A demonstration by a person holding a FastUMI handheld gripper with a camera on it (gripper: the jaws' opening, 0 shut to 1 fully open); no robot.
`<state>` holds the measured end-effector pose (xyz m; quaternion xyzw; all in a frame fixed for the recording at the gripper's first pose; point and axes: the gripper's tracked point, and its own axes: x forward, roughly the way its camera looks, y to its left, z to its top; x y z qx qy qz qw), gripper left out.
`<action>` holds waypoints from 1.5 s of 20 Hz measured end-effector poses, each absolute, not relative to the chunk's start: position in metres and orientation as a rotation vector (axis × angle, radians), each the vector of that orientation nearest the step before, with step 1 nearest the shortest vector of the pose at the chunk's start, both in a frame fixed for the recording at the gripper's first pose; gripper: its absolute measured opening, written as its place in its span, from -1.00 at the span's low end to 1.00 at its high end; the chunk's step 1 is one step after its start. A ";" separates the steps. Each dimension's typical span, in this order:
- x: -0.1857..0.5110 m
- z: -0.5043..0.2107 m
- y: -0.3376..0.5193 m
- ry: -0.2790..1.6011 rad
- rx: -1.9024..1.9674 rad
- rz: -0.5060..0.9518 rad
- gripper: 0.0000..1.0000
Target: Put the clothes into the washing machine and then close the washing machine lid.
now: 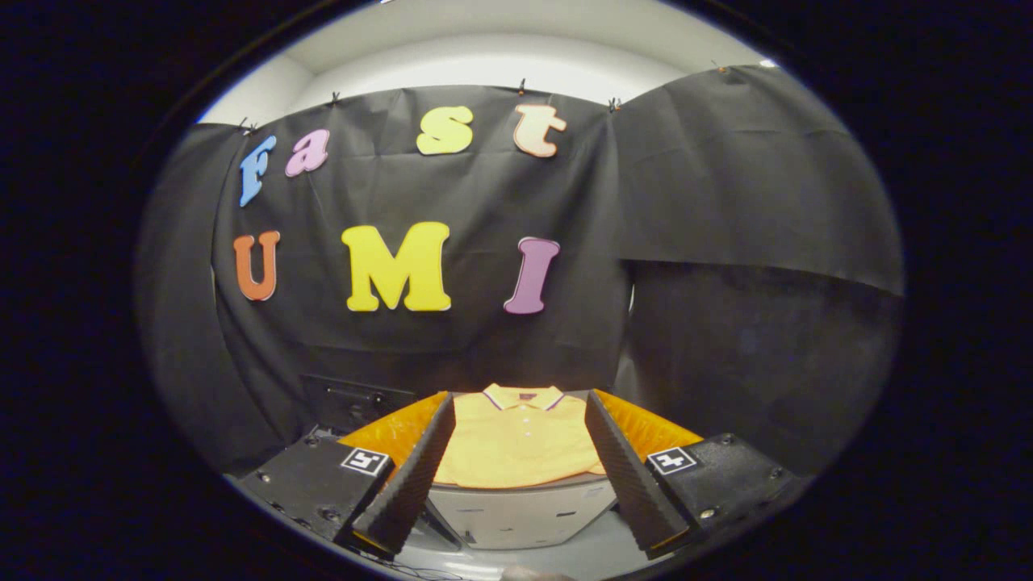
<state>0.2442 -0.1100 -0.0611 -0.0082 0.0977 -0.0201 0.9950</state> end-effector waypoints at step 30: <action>0.486 -0.280 -0.151 0.654 -0.050 -0.053 0.63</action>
